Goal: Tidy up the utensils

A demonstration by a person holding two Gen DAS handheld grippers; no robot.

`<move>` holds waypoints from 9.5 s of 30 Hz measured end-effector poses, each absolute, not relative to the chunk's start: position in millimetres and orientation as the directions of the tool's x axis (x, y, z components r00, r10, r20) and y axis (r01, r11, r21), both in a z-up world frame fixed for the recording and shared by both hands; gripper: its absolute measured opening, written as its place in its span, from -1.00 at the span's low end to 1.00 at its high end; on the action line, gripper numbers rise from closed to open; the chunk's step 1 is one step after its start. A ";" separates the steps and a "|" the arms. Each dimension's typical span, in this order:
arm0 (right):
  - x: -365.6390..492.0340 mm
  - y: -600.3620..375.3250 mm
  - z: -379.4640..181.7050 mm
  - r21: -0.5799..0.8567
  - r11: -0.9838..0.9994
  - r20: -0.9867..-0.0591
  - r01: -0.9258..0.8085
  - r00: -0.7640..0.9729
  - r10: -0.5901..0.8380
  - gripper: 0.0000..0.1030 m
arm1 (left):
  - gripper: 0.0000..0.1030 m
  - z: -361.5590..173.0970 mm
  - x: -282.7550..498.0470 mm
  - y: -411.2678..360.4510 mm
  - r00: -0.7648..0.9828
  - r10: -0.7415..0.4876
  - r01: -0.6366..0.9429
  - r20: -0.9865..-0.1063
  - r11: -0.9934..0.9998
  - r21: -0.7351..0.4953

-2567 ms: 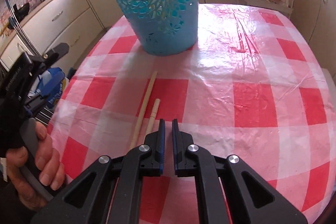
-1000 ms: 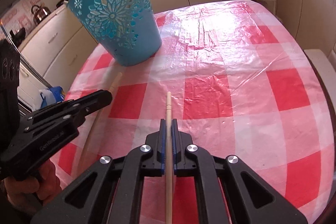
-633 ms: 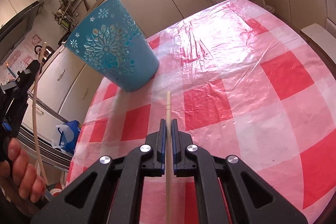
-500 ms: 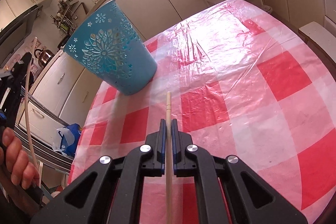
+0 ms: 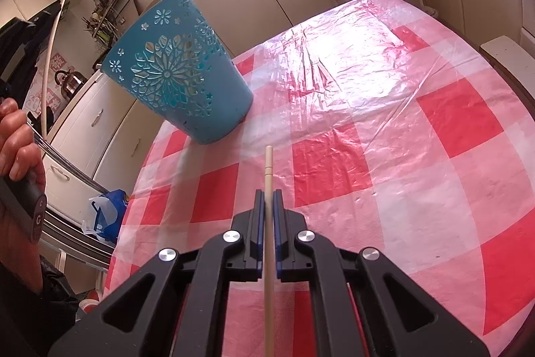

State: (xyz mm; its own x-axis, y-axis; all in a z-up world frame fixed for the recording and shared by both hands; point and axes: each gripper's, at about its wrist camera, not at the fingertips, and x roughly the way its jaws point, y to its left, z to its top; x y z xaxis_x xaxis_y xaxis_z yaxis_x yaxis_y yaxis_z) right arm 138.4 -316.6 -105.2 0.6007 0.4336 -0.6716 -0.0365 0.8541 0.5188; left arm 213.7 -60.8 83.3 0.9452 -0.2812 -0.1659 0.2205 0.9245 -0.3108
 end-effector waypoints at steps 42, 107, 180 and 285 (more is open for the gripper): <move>140.1 -323.0 -107.0 0.554 0.832 -0.658 -0.014 0.605 0.448 -0.88 | -0.90 56.5 276.2 -43.8 0.970 -0.211 0.133 -0.121 0.876 -0.463; 149.7 -311.7 10.1 0.633 0.756 -0.394 -0.171 0.769 0.503 -0.88 | 0.83 -73.6 129.8 12.8 0.901 -0.007 -0.153 -0.434 0.931 -0.332; 6.7 -270.0 13.9 0.244 0.963 -0.627 -0.112 0.739 0.245 0.34 | 0.85 14.5 23.2 -24.8 0.821 0.108 -0.182 -0.560 0.980 -0.078; -237.5 -273.2 110.9 0.276 0.951 -0.544 -0.139 0.793 0.273 0.86 | 0.85 132.1 -225.5 -54.1 0.874 0.099 -0.155 -0.476 0.985 -0.080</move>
